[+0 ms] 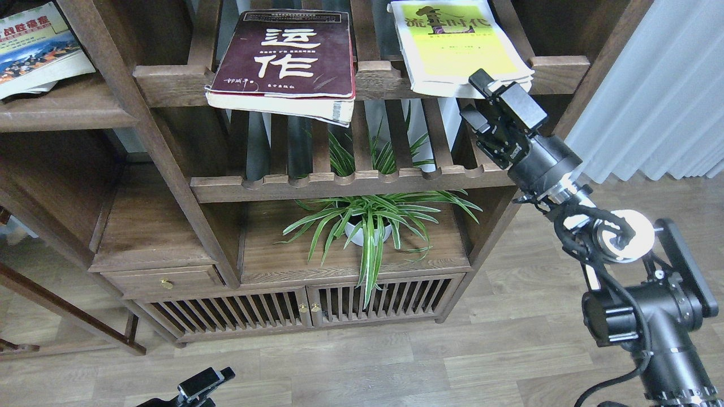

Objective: Organize books on shelf
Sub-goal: 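Raise the right gripper to the yellow-green book on the top shelf, then grasp the yellow-green book and pull it down with the right gripper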

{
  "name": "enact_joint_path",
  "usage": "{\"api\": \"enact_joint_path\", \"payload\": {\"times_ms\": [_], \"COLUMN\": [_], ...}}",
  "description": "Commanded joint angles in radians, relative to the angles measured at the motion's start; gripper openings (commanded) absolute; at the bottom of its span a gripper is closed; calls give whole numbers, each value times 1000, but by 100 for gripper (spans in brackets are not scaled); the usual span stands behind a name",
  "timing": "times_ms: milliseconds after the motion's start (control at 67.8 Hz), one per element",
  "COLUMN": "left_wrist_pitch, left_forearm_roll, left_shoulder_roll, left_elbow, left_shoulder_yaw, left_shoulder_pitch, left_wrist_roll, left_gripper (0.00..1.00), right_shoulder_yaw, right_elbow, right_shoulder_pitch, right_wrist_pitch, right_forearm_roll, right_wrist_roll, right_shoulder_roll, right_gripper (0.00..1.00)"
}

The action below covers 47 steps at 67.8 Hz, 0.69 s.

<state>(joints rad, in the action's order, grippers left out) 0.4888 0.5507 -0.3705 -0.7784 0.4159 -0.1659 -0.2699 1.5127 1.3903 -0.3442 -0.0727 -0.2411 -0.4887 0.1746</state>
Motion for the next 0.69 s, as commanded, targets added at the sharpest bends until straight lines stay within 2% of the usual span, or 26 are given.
{"api": "enact_joint_path", "payload": {"times_ms": [0, 192, 369, 398, 413, 619, 678], "left_wrist_pitch": [0, 0, 0, 0, 0, 0, 0], "left_forearm_roll": [-2, 0, -2, -2, -2, -2, -2], "left_shoulder_roll": [-1, -2, -2, -2, -2, -4, -4], "left_elbow": [2, 14, 16, 16, 16, 16, 18], "left_shoulder_yaw": [1, 1, 1, 3, 3, 3, 3], "left_shoulder_pitch": [0, -1, -1, -1, -1, 0, -1], "left_wrist_roll": [1, 1, 1, 1, 1, 1, 1], "left_gripper": [100, 100, 100, 100, 100, 100, 100], "right_shoulder_yaw": [0, -3, -6, -6, -6, -6, -2], "right_elbow": [-4, -10, -34, -39, -46, -50, -50], "right_shoulder_pitch": [-33, -71, -102, -105, -110, -110, -110], "right_wrist_pitch": [37, 88, 93, 93, 93, 79, 71], "right_forearm_roll": [0, 2, 6, 8, 9, 8, 6], "right_wrist_roll": [0, 0, 0, 0, 0, 0, 0], "right_shoulder_roll": [0, -1, 0, 0, 3, 26, 28], "right_gripper": [99, 95, 80, 75, 69, 35, 22]}}
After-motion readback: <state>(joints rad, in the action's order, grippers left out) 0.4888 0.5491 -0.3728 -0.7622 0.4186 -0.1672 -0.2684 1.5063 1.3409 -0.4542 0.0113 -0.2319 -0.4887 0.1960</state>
